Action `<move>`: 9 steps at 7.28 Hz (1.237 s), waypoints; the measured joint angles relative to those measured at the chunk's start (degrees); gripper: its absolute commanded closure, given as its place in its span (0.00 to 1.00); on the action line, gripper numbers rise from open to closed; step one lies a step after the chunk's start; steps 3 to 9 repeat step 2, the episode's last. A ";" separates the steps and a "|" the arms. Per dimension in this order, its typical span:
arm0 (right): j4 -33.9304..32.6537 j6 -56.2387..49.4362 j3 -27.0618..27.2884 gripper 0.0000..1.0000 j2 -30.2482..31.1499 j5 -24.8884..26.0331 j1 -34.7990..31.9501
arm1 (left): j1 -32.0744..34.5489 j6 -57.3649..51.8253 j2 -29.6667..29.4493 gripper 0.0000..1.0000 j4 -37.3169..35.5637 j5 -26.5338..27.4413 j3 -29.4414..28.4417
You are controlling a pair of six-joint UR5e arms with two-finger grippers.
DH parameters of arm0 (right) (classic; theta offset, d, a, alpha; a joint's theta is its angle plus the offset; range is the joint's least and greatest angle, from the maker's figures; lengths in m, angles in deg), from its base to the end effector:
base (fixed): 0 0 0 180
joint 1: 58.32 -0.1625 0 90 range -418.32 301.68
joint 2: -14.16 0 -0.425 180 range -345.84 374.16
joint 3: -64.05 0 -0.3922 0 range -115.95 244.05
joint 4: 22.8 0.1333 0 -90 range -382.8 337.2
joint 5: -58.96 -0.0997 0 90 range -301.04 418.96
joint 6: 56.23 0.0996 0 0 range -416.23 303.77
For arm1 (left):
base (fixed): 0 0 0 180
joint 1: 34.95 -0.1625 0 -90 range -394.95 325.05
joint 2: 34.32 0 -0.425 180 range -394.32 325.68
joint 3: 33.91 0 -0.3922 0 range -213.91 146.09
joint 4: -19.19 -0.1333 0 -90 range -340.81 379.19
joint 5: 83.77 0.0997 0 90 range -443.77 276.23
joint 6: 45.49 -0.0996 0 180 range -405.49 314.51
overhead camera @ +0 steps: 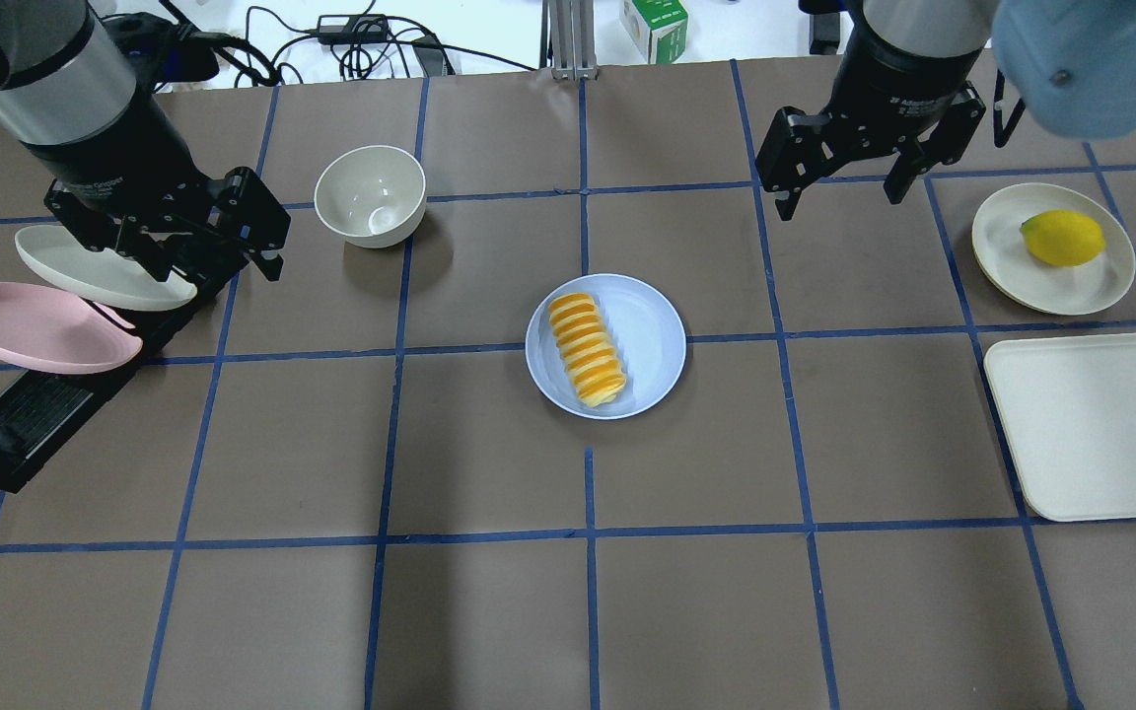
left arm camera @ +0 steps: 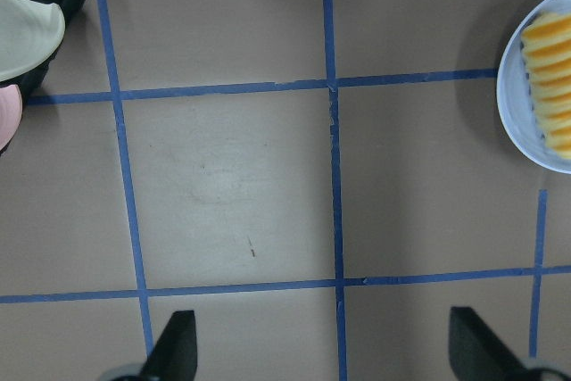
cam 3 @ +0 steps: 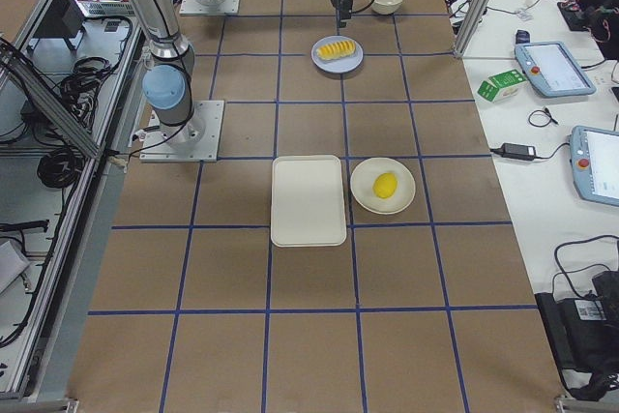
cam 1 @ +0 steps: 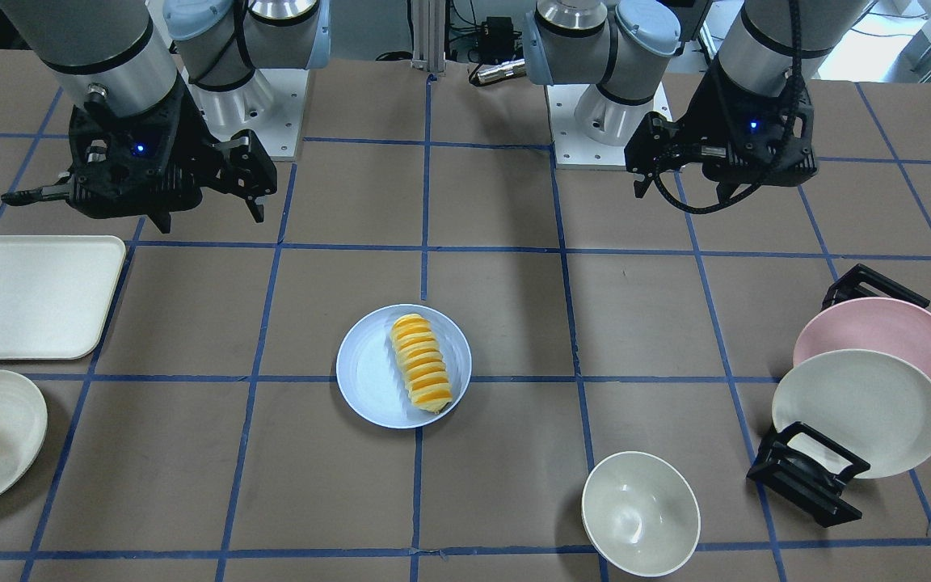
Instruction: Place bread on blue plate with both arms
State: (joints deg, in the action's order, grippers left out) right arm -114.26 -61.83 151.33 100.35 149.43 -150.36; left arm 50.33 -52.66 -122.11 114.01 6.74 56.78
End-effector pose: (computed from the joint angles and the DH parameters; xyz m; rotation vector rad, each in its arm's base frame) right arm 0.1509 -0.5157 0.4801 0.2087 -3.1262 0.0097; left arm -0.0933 -0.4788 0.4924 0.0675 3.1367 0.0913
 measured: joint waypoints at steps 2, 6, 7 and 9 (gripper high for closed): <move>-4.15 -0.14 2.45 0.00 0.77 1.34 0.41 | -0.08 -0.03 -0.01 0.00 0.00 0.11 0.01; -4.15 -0.14 2.45 0.00 0.77 1.34 0.41 | -0.08 -0.03 -0.01 0.00 0.00 0.11 0.01; -4.15 -0.14 2.45 0.00 0.77 1.34 0.41 | -0.08 -0.03 -0.01 0.00 0.00 0.11 0.01; -4.15 -0.14 2.45 0.00 0.77 1.34 0.41 | -0.08 -0.03 -0.01 0.00 0.00 0.11 0.01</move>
